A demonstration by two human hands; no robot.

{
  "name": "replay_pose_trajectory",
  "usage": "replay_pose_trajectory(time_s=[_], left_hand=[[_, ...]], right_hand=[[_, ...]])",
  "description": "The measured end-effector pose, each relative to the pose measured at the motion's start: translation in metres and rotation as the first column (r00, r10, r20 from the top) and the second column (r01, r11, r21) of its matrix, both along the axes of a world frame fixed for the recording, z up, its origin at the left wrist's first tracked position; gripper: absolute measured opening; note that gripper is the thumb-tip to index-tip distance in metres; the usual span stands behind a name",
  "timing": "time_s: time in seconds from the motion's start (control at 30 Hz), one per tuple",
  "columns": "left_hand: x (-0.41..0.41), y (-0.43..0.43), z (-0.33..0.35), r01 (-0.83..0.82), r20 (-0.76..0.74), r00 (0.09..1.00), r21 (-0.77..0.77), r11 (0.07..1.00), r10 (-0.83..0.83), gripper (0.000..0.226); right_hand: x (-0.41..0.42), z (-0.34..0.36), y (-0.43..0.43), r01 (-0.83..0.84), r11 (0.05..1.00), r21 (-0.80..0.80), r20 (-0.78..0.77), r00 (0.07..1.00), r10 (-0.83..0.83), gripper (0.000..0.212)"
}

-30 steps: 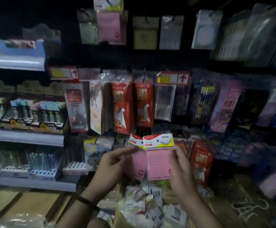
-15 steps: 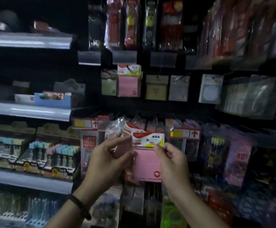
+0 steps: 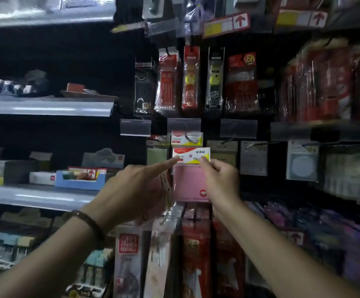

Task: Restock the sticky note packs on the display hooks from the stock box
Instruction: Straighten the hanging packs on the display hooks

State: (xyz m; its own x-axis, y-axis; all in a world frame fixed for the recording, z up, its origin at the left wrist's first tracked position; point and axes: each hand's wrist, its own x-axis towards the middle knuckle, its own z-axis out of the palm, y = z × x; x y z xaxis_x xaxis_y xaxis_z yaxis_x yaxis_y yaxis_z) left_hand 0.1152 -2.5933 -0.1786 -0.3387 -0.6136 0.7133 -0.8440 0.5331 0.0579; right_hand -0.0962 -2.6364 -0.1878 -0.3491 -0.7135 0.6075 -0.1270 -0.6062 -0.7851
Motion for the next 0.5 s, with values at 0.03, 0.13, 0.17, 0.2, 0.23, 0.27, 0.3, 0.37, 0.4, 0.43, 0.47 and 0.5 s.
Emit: replay_pose_trajectory(time_s=[0.03,0.13,0.17,0.2,0.23,0.27,0.3,0.37,0.4,0.43,0.47,0.5], left_hand=[[0.002,-0.004,0.008,-0.029,0.03,0.999,0.01,1.0,0.028,0.084],[0.004,-0.014,0.025,-0.059,0.067,0.996,0.002,0.998,0.059,0.084],[0.005,-0.019,0.029,-0.054,0.069,0.996,-0.002,0.999,0.054,0.086],[0.006,-0.024,0.031,-0.051,0.07,0.996,0.003,0.999,0.051,0.09],[0.007,-0.03,0.033,-0.051,0.073,0.996,0.009,0.999,0.05,0.094],[0.008,-0.034,0.034,-0.054,0.076,0.996,0.009,0.998,0.053,0.098],[0.009,-0.039,0.035,-0.065,0.081,0.995,0.006,0.998,0.064,0.1],[0.009,-0.043,0.037,-0.075,0.074,0.994,0.002,0.997,0.075,0.099],[0.009,-0.045,0.037,-0.074,0.067,0.995,0.004,0.997,0.074,0.097],[0.009,-0.047,0.038,-0.074,0.061,0.995,0.007,0.997,0.073,0.096],[0.009,-0.05,0.038,-0.073,0.059,0.996,0.008,0.997,0.073,0.096],[0.008,-0.053,0.038,-0.07,0.059,0.996,0.009,0.997,0.07,0.096]], right_hand=[[0.003,0.004,-0.007,-0.003,1.0,-0.01,0.012,1.0,0.003,0.041],[0.012,0.016,-0.022,0.038,0.997,-0.062,0.042,0.999,-0.035,0.04],[0.015,0.02,-0.025,0.043,0.996,-0.082,0.05,0.998,-0.039,0.036],[0.017,0.023,-0.027,0.043,0.994,-0.097,0.058,0.998,-0.037,0.031],[0.019,0.026,-0.03,0.041,0.994,-0.106,0.061,0.998,-0.034,0.027],[0.02,0.029,-0.032,0.041,0.993,-0.112,0.061,0.998,-0.034,0.025],[0.021,0.032,-0.034,0.042,0.992,-0.118,0.055,0.998,-0.036,0.025],[0.023,0.037,-0.037,0.043,0.992,-0.121,0.035,0.999,-0.039,0.025],[0.024,0.04,-0.039,0.041,0.993,-0.112,0.033,0.999,-0.038,0.025],[0.024,0.042,-0.041,0.041,0.994,-0.1,0.035,0.999,-0.038,0.024],[0.026,0.043,-0.041,0.042,0.996,-0.084,0.039,0.998,-0.039,0.025],[0.027,0.044,-0.042,0.045,0.997,-0.07,0.044,0.998,-0.042,0.026]])
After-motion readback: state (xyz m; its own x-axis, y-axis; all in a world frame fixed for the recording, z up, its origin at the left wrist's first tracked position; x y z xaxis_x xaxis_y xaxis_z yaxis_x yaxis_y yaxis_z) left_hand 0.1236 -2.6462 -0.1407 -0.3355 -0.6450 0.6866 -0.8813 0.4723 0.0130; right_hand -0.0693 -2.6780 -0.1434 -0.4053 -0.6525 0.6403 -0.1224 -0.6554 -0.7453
